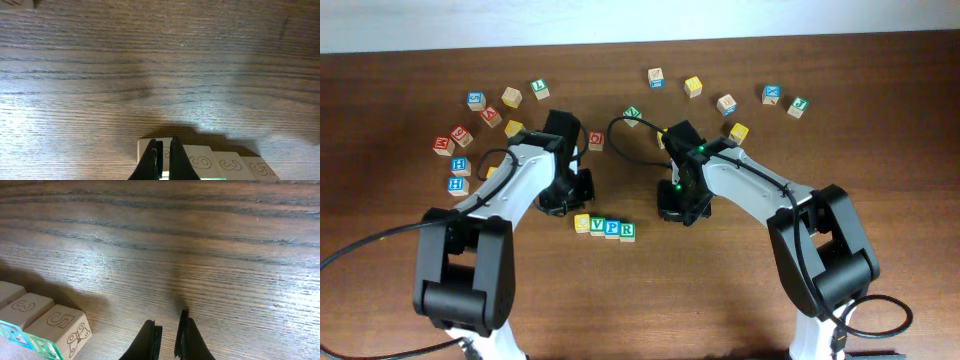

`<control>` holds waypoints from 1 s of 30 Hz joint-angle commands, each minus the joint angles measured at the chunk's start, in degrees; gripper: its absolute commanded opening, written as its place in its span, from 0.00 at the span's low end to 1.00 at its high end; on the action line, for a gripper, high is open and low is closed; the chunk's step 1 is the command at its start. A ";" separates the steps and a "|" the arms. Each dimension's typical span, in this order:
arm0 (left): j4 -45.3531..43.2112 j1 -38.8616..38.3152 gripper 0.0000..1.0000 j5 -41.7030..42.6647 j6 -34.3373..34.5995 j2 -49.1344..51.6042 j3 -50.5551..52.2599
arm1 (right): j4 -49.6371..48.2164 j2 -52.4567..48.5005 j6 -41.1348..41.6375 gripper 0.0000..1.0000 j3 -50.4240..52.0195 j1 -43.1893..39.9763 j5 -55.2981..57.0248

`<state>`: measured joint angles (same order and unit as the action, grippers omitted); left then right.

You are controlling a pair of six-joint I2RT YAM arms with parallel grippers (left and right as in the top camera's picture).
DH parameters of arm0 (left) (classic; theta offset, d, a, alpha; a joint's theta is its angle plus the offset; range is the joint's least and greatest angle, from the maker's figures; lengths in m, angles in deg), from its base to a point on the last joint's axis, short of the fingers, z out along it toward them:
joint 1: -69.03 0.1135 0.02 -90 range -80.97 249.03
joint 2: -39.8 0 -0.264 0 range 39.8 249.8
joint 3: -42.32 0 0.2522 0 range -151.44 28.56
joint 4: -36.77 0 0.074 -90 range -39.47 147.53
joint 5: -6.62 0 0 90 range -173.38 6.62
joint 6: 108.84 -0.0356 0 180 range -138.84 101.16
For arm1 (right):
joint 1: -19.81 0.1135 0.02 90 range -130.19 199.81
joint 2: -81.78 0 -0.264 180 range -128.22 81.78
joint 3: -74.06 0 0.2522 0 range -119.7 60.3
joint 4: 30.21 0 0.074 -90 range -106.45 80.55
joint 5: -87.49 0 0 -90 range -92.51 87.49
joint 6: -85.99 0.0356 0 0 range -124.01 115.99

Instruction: Spell out CVPR

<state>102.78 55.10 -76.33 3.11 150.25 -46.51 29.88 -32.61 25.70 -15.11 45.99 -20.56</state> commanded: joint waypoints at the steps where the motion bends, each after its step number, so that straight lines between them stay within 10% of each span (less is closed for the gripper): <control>1: 0.20 -1.84 0.00 -0.44 0.50 1.33 0.46 | 0.11 0.28 -0.59 0.07 0.20 0.04 0.31; 30: 12.20 8.92 0.00 -0.87 2.12 1.42 -16.15 | 9.40 2.62 -2.27 0.04 0.20 4.90 -9.79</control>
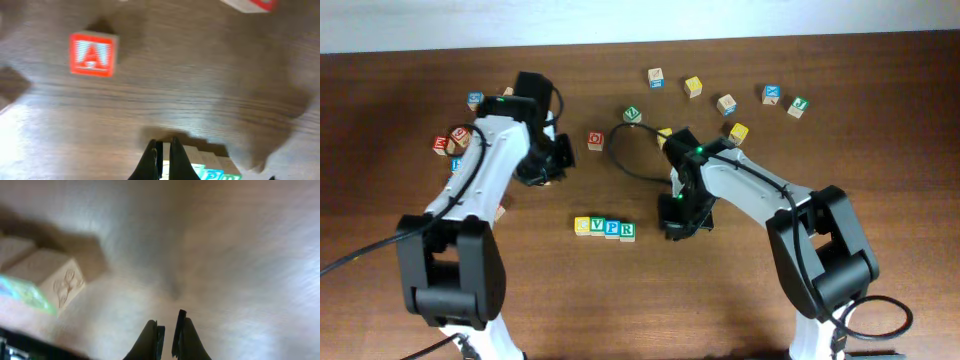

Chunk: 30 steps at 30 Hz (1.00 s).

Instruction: Spell out CVPR

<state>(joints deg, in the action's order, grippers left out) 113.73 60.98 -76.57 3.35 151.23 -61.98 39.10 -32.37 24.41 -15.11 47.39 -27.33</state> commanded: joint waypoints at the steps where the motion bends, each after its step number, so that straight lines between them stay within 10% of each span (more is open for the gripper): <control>1: 2.01 4.70 0.00 -0.66 2.29 0.44 -0.68 | -0.42 2.43 -0.61 0.04 0.20 5.51 -2.51; 12: 5.90 13.44 0.00 -0.68 2.64 0.46 -0.63 | -6.97 2.29 16.68 0.04 0.20 18.27 13.90; 30: 7.85 13.64 0.00 -3.65 2.62 0.46 -0.59 | -15.98 0.20 20.11 0.04 0.20 20.04 15.10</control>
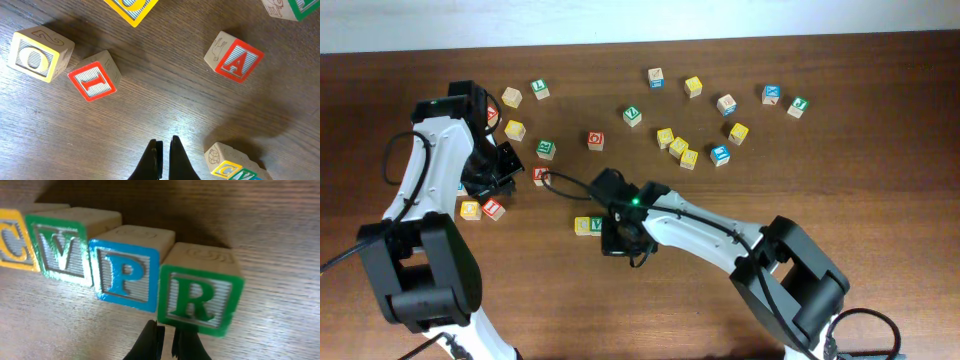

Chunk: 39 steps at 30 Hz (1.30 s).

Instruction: Spell out CVPR

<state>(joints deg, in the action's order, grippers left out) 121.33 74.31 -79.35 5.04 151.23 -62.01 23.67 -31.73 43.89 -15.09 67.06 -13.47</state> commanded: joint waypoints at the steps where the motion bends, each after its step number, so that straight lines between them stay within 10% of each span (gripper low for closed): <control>1: 0.24 0.31 0.00 -0.87 0.94 0.46 -0.57 | -0.52 -0.44 0.63 0.04 0.17 0.37 1.70; 39: 1.07 0.31 0.00 -0.87 0.92 0.46 -0.57 | -3.10 -0.46 0.61 0.04 0.17 2.19 4.42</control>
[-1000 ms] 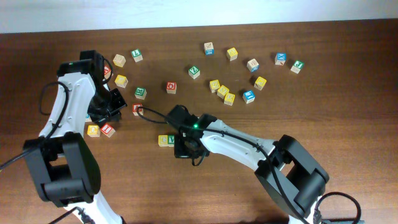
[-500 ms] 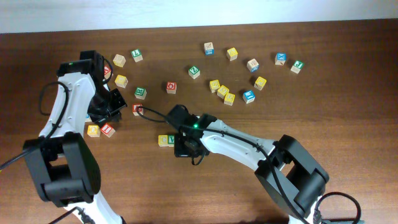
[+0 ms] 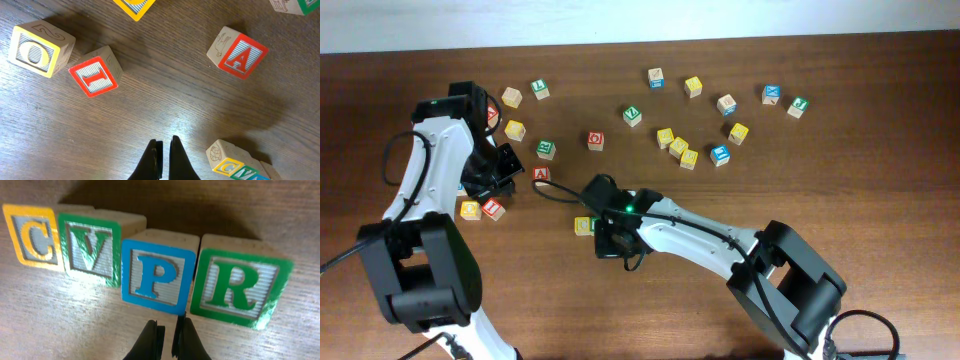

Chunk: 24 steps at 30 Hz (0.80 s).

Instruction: Spell out CVPR

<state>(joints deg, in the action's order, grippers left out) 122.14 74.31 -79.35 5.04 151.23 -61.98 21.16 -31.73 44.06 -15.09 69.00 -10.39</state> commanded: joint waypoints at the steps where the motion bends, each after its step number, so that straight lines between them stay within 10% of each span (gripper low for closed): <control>1: 0.26 0.31 0.00 -0.87 0.92 0.46 -0.59 | -0.87 -0.46 0.44 0.04 0.17 0.26 1.33; 24: 0.33 0.31 0.00 -0.87 0.92 0.46 -0.59 | -2.71 -0.46 -1.14 0.04 0.17 0.24 2.64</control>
<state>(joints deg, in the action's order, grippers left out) 122.18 74.31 -79.35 5.04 151.23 -62.01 18.95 -31.75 43.98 -15.09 69.00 -8.95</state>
